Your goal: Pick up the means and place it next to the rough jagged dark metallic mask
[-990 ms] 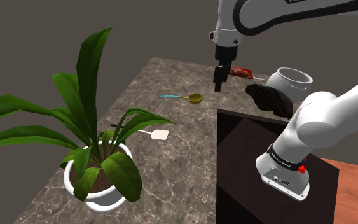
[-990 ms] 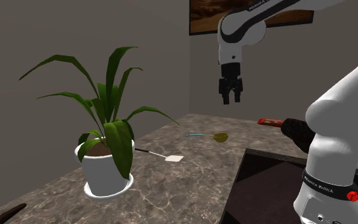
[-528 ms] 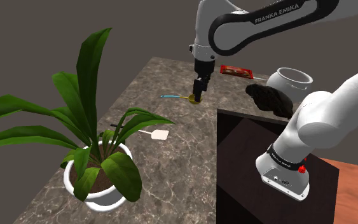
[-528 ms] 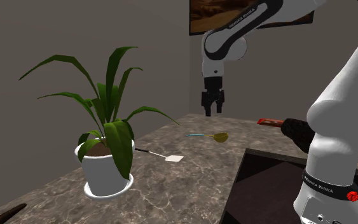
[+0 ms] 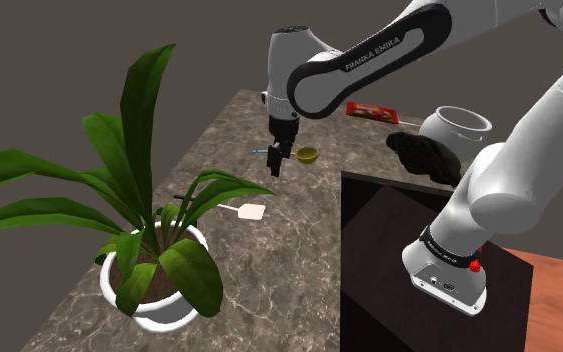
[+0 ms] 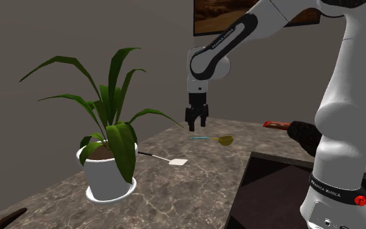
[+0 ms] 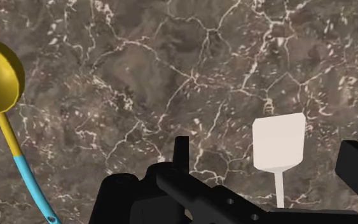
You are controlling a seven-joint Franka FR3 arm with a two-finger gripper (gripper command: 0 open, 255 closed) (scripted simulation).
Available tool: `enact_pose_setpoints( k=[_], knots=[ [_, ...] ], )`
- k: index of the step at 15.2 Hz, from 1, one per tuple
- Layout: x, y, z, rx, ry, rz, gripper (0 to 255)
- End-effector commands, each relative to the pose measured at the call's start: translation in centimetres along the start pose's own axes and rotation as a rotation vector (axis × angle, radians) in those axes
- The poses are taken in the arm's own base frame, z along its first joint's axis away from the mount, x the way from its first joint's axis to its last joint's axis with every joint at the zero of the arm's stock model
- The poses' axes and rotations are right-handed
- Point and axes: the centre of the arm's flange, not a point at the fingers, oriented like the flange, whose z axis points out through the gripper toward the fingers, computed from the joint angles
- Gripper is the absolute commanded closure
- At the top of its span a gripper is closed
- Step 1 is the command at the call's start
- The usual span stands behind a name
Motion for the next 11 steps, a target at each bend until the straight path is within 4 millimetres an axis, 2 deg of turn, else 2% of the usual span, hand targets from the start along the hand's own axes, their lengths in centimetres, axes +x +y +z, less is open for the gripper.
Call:
enact_pose_setpoints(
  k=[1,11],
  knots=[
    [2.0,-0.9,1.2,-0.001,0.014,-0.019,0],
    [11.4,-6.3,7.4,-0.009,0.076,-0.115,0]
  ],
)
